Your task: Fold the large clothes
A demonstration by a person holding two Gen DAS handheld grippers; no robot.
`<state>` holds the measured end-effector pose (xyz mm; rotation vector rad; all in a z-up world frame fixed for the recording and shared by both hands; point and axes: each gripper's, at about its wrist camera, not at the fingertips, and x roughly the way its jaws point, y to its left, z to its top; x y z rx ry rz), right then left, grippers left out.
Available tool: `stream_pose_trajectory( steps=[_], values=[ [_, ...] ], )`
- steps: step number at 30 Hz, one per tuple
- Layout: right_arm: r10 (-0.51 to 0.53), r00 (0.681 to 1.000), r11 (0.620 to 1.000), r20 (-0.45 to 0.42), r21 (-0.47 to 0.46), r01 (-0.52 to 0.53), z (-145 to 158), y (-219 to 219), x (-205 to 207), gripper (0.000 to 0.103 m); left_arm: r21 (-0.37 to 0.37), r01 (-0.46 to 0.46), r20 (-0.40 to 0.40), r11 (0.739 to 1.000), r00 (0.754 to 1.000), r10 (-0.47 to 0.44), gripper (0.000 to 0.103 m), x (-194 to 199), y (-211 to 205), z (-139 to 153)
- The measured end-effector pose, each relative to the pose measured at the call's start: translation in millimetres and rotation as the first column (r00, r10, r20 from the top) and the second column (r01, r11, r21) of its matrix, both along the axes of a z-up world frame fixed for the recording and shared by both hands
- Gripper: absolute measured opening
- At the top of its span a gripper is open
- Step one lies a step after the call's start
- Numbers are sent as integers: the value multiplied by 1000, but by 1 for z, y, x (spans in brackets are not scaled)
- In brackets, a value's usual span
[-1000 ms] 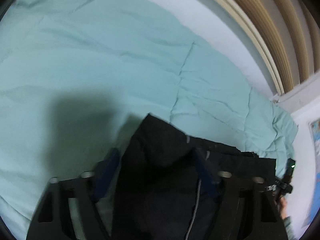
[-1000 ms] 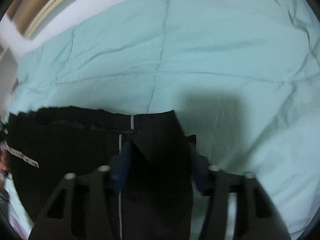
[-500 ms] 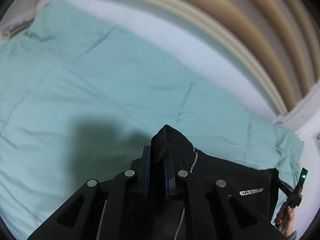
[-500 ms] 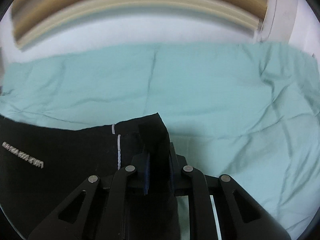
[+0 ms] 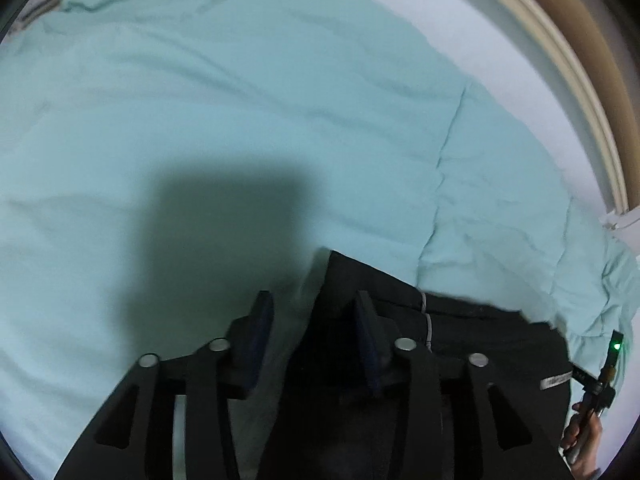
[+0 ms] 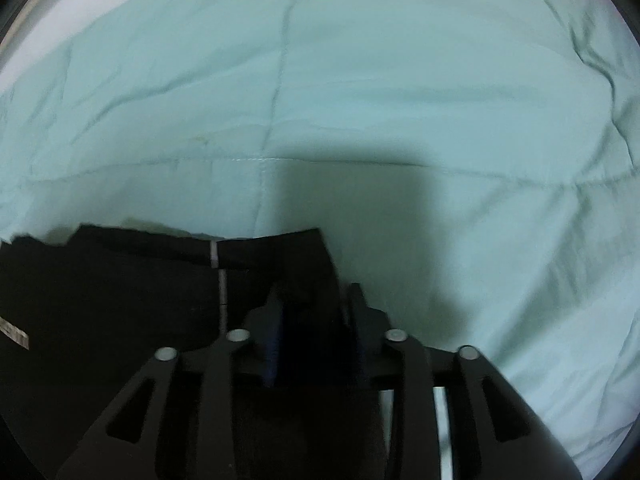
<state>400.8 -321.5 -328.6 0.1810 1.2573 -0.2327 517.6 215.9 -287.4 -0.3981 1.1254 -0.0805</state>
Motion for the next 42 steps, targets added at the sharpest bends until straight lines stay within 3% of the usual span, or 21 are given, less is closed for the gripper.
stream_pose_trajectory(
  steps=[1, 5, 8, 12, 15, 18, 21, 23, 25, 28, 31, 34, 37, 42],
  values=[
    [-23, 1000, 999, 17, 24, 23, 9, -5, -8, 50, 0, -3, 22, 1000, 1000, 3, 45, -8, 5, 10],
    [-62, 993, 998, 100, 38, 59, 52, -5, -52, 55, 106, 3, 164, 994, 986, -21, 45, -53, 6, 73],
    [-32, 984, 998, 174, 59, 22, 83, 21, -93, 61, 99, 77, 228, 992, 969, -98, 48, -98, -15, 104],
    [46, 978, 994, 203, 87, -65, 98, 81, -136, 62, 41, 201, 212, 979, 955, -205, 53, -148, -70, 100],
    [109, 967, 993, 232, 15, -115, 97, 126, -157, 62, 41, 291, 200, 956, 935, -293, 53, -182, -120, 86],
    [147, 970, 989, 196, -41, -142, 75, 152, -162, 62, 28, 372, 122, 928, 920, -373, 53, -201, -166, 54],
    [139, 981, 990, 135, -3, -140, 35, 149, -150, 61, 107, 388, 31, 915, 919, -393, 53, -201, -187, 13],
    [110, 991, 992, 78, 52, -114, 6, 145, -144, 61, 33, 361, -44, 932, 932, -360, 53, -188, -181, -11],
    [95, 992, 992, 81, 73, -101, -7, 142, -142, 61, -36, 330, -71, 943, 941, -332, 52, -175, -173, -20],
    [120, 990, 992, 73, 33, -123, -3, 146, -139, 61, -32, 342, -53, 939, 938, -343, 53, -175, -174, -12],
    [125, 990, 990, 69, 57, -129, 13, 142, -135, 61, -33, 354, -24, 935, 935, -355, 53, -181, -172, 6],
    [140, 973, 988, 182, 41, -150, 50, 139, -129, 62, 8, 344, 67, 939, 937, -344, 53, -174, -170, 39],
    [140, 963, 989, 232, 9, -146, 63, 138, -106, 63, 27, 323, 118, 946, 939, -324, 57, -153, -173, 55],
    [103, 983, 993, 153, 35, -110, 13, 136, -51, 65, 102, 326, -19, 940, 945, -325, 58, -107, -185, 11]
  ],
)
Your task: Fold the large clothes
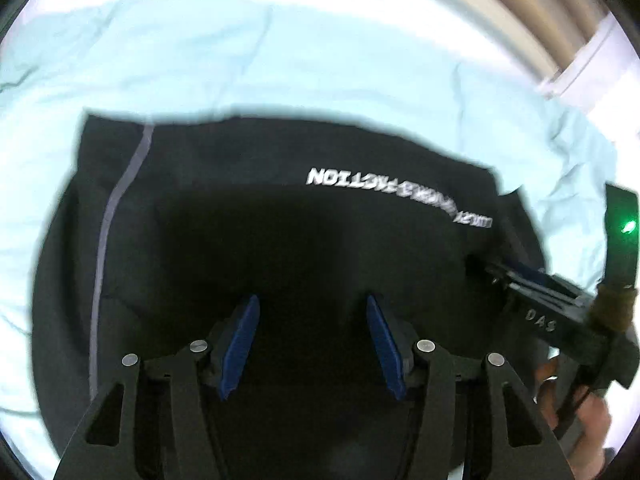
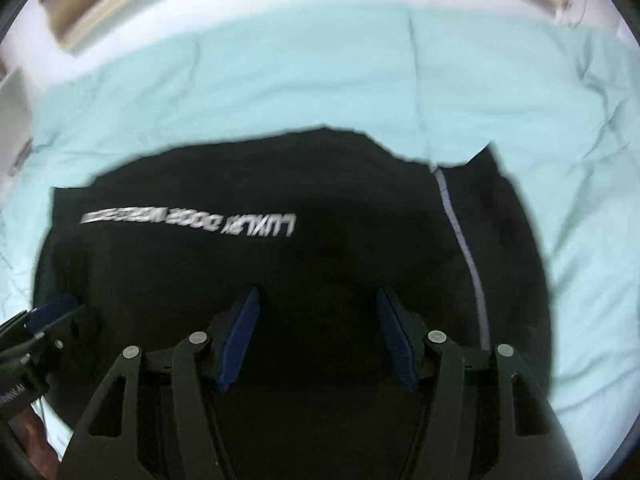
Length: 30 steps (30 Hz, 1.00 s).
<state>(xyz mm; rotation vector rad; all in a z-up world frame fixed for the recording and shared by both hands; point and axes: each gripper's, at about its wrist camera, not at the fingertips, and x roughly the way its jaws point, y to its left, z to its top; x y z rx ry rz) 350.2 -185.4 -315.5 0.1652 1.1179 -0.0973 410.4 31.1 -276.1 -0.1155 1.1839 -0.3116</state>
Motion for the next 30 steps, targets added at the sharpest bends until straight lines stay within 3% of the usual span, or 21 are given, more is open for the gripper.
stream_pose_trajectory(
  steps=[3, 6, 10, 18, 25, 30],
  values=[
    [29, 999, 999, -32, -40, -30, -21, 5, 14, 67, 64, 18, 2, 998, 1000, -18, 59, 7, -13, -15],
    [34, 999, 999, -33, -21, -35, -20, 0, 14, 68, 38, -5, -12, 999, 1000, 5, 60, 5, -3, -10],
    [6, 999, 997, 52, 82, -11, 1, -18, -9, 68, -46, -1, -20, 999, 1000, 0, 61, -2, 14, 10],
    [-143, 982, 981, 120, 151, 124, 25, -82, -84, 73, -146, -113, 11, 983, 993, 116, 61, -43, 101, 50],
    [-231, 968, 960, 102, 183, 210, 36, -136, -146, 77, -103, -237, 7, 966, 971, 239, 61, -69, 161, 46],
    [-257, 964, 934, 73, 273, 228, 25, -153, -158, 77, -169, -313, -34, 935, 950, 311, 61, -75, 200, 33]
  ],
)
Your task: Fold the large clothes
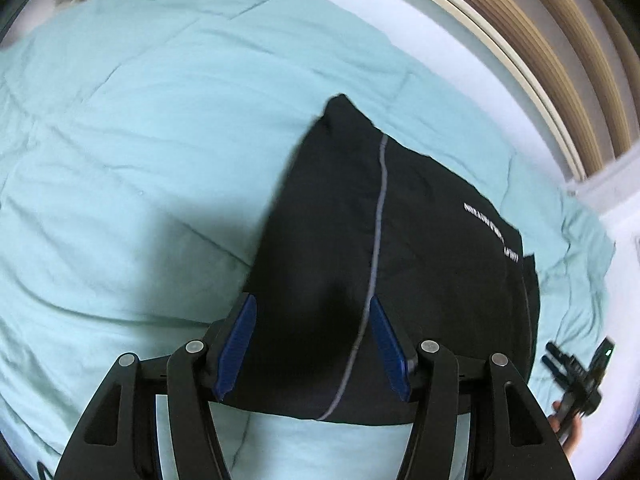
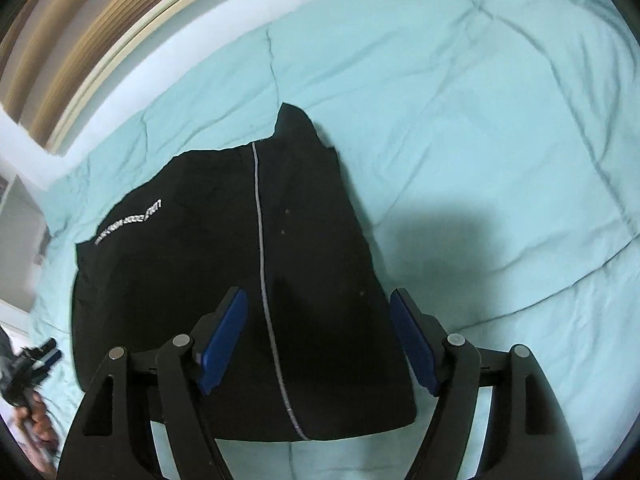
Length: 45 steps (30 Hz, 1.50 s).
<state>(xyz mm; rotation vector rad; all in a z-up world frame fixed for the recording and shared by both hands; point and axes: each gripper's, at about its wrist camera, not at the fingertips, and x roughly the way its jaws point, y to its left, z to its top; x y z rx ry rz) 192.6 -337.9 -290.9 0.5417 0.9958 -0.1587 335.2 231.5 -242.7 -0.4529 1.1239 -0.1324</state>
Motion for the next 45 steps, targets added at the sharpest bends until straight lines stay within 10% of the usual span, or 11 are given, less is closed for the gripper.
stream_pose_trajectory(
  steps=[16, 25, 33, 39, 45],
  values=[
    [103, 994, 995, -44, 12, -102, -42, -6, 44, 86, -176, 63, -117, 982, 990, -84, 78, 68, -1, -74],
    [157, 986, 939, -52, 317, -133, -95, -20, 66, 103, -356, 78, -125, 931, 984, -130, 82, 67, 5, -101],
    [174, 983, 914, -55, 380, -141, -103, -20, 69, 101, -390, 77, -138, 918, 980, -141, 85, 69, 3, -108],
    [315, 949, 908, 11, 289, -304, -77, 4, 57, 80, -468, 168, 8, 868, 982, -186, 82, 55, 6, -80],
    [282, 959, 882, -5, 395, -257, -96, -9, 70, 88, -432, 151, -121, 889, 967, -223, 84, 80, -11, -122]
  ],
)
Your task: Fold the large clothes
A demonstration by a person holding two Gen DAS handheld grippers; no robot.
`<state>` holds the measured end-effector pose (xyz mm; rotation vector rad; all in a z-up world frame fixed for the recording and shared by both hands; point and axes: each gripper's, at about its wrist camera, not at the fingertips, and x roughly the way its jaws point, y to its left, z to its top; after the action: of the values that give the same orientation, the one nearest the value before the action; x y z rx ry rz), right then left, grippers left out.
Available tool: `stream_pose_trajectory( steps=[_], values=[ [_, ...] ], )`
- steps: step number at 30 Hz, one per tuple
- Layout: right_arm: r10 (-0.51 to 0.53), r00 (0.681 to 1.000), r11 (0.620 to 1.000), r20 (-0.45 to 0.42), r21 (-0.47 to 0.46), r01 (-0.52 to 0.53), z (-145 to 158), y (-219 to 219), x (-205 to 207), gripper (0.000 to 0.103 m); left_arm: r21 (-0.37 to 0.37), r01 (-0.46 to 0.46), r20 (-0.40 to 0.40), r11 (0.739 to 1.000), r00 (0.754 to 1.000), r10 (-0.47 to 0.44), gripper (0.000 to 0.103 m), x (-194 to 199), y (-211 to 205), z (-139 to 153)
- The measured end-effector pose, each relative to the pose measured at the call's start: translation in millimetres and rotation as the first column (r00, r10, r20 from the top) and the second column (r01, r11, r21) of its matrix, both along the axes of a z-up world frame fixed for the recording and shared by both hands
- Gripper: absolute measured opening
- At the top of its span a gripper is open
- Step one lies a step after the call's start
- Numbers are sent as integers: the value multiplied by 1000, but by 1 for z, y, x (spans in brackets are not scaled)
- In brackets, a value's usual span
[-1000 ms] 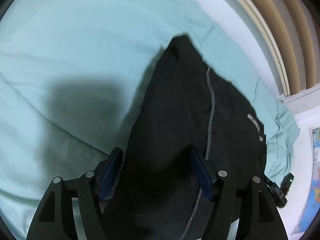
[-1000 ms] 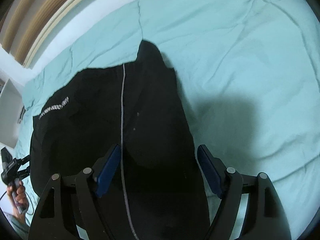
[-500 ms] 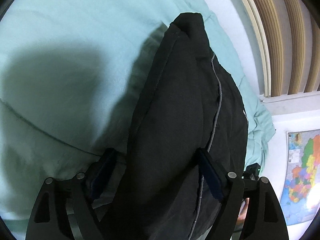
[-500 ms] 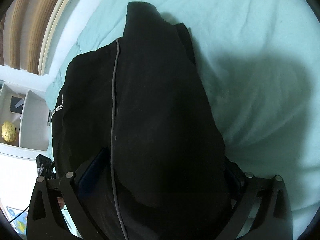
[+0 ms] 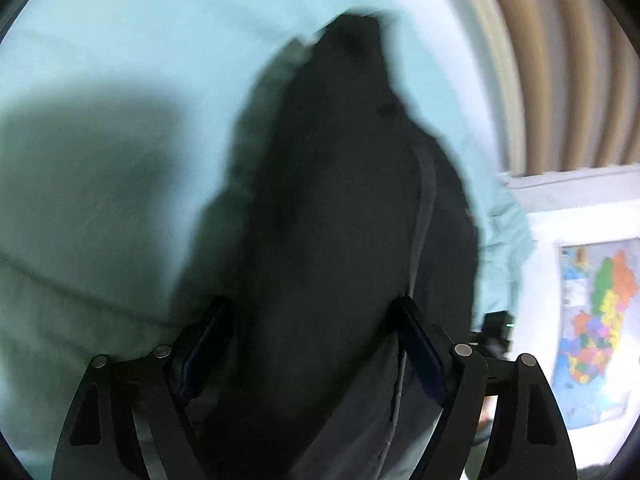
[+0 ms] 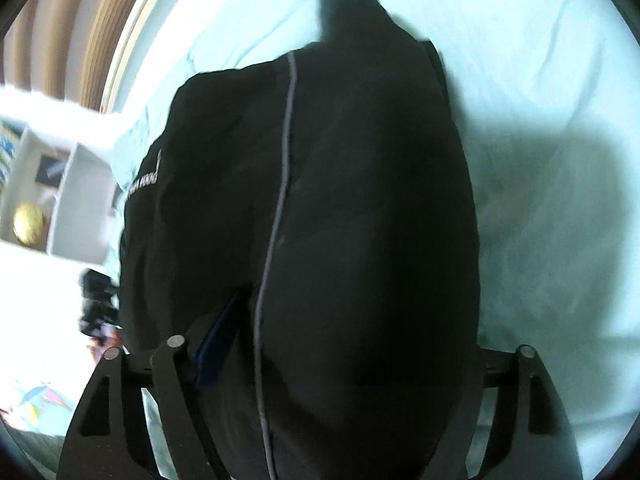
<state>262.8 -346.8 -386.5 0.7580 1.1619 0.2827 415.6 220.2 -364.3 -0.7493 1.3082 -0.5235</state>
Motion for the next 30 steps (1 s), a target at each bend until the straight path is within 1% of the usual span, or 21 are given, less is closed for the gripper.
stream_pose_trajectory(
  steps=[1, 3, 4, 5, 6, 7, 8, 9, 10, 12, 14, 16, 19, 22, 25, 26, 27, 29, 30],
  values=[
    [-9, 1000, 1000, -9, 23, 9, -5, -1, 3, 95, -9, 4, -1, 1000, 1000, -4, 85, 2, -1, -4],
    [-22, 999, 997, -30, 73, 24, -17, -3, 8, 97, -32, 13, -9, 999, 1000, -13, 85, 5, -2, -5],
    [-22, 999, 997, -28, 77, 24, -18, -3, 7, 96, -34, 19, 2, 999, 1000, -19, 82, 4, -3, -2],
    [-24, 999, 997, -21, 77, 26, -17, -4, 7, 92, -32, 25, 26, 999, 999, -25, 73, 2, -6, 2],
    [-23, 1000, 997, -9, 77, 24, -13, -4, 6, 87, -27, 36, 55, 999, 998, -35, 57, -2, -9, 10],
    [-24, 1000, 998, -2, 65, 24, -10, -3, 4, 78, -10, 40, 86, 999, 996, -39, 46, -5, -11, 18],
    [-21, 1000, 999, 13, 40, 20, -4, -2, 1, 72, 4, 42, 128, 999, 991, -42, 42, -11, -12, 29],
    [-14, 999, 1000, 36, 15, 13, 4, 1, -3, 61, 0, 39, 167, 999, 985, -39, 36, -19, -14, 41],
    [-7, 998, 1000, 64, 6, 6, 12, 3, -8, 54, -8, 37, 200, 999, 979, -35, 33, -26, -16, 53],
    [-18, 994, 999, 108, 49, 13, 27, 2, -20, 48, -12, 40, 253, 999, 967, -36, 31, -38, -22, 75],
    [-22, 989, 998, 145, 60, 14, 44, 3, -33, 46, -18, 55, 298, 998, 953, -48, 30, -52, -30, 98],
    [-11, 985, 999, 174, 33, 5, 65, 12, -47, 45, -33, 80, 347, 996, 936, -63, 30, -70, -38, 126],
    [13, 977, 1000, 212, -13, -10, 98, 26, -75, 45, -41, 113, 408, 993, 909, -87, 30, -96, -33, 160],
    [24, 968, 999, 251, -40, -15, 109, 36, -83, 45, -26, 137, 465, 990, 878, -109, 30, -133, -27, 197],
    [13, 963, 999, 270, -53, 1, 112, 29, -95, 45, -48, 149, 483, 988, 869, -108, 30, -167, -20, 213],
    [12, 962, 998, 273, -60, 5, 112, 30, -95, 45, -46, 151, 485, 987, 867, -110, 30, -178, -23, 216],
    [12, 961, 997, 276, -72, 8, 111, 31, -100, 45, -43, 155, 486, 987, 866, -115, 30, -192, -17, 216],
    [17, 964, 995, 267, -96, 9, 102, 32, -108, 45, -46, 157, 472, 987, 874, -117, 30, -213, -15, 213],
    [18, 966, 995, 258, -104, 9, 108, 33, -121, 45, -55, 157, 456, 986, 883, -115, 30, -224, -13, 208]
  ],
)
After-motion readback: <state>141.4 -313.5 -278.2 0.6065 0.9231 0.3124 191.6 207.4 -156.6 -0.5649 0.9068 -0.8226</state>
